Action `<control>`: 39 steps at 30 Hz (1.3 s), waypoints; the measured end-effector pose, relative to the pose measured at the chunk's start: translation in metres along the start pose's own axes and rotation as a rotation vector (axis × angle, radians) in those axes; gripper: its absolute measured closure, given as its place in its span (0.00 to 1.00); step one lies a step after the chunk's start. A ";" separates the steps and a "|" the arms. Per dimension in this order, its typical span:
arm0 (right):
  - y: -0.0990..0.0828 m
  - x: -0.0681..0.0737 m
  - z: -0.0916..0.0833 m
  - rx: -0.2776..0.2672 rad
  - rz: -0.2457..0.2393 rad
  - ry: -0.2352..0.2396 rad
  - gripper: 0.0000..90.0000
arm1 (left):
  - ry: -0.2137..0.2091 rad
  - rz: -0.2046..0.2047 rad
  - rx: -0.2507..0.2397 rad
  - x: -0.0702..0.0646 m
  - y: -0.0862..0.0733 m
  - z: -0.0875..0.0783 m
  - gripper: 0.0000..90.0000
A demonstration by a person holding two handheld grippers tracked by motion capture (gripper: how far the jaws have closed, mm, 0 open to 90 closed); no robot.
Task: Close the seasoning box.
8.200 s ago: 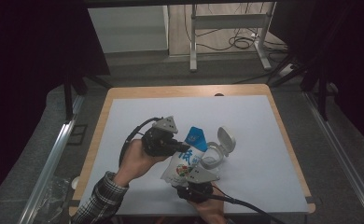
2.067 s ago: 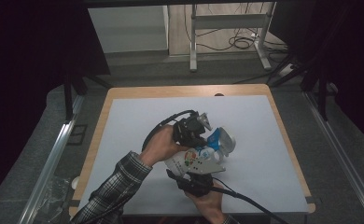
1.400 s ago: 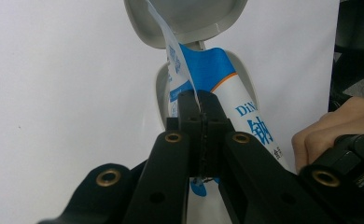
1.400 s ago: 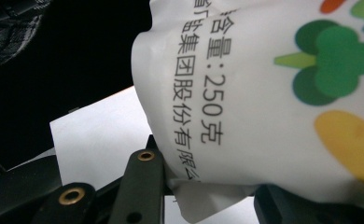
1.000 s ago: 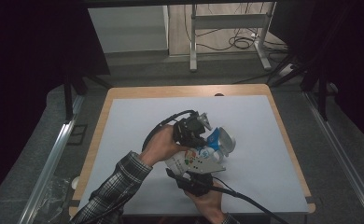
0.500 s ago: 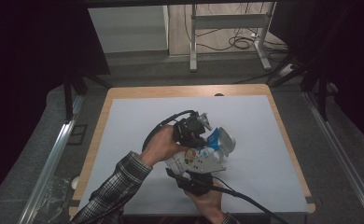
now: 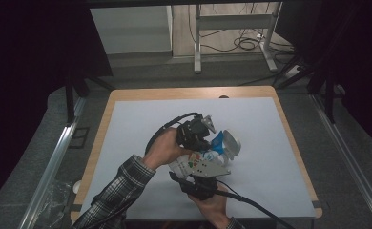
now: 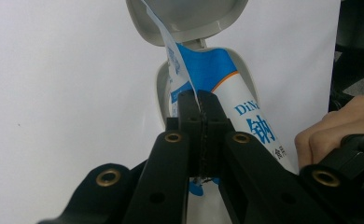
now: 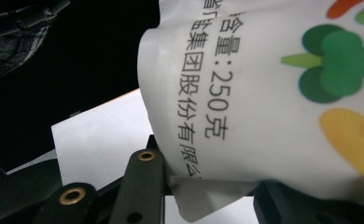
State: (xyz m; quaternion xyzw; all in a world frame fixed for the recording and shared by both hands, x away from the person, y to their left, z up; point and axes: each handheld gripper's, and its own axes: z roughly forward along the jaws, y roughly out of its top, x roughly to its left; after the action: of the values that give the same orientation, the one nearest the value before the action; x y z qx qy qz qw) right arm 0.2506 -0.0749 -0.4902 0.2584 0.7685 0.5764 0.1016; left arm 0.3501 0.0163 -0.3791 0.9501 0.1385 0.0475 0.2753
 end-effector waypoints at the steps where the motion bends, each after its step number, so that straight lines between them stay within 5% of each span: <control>1: 0.000 0.000 0.000 0.001 -0.003 -0.001 0.79 | 0.000 0.001 0.002 0.000 0.000 0.000 1.00; 39: 0.003 0.001 -0.001 -0.002 -0.014 -0.002 0.79 | 0.002 -0.003 0.016 0.001 0.002 -0.001 1.00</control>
State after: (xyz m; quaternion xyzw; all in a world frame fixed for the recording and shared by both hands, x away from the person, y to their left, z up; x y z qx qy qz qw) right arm 0.2504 -0.0743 -0.4873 0.2535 0.7697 0.5762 0.1067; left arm 0.3515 0.0159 -0.3774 0.9521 0.1406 0.0468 0.2674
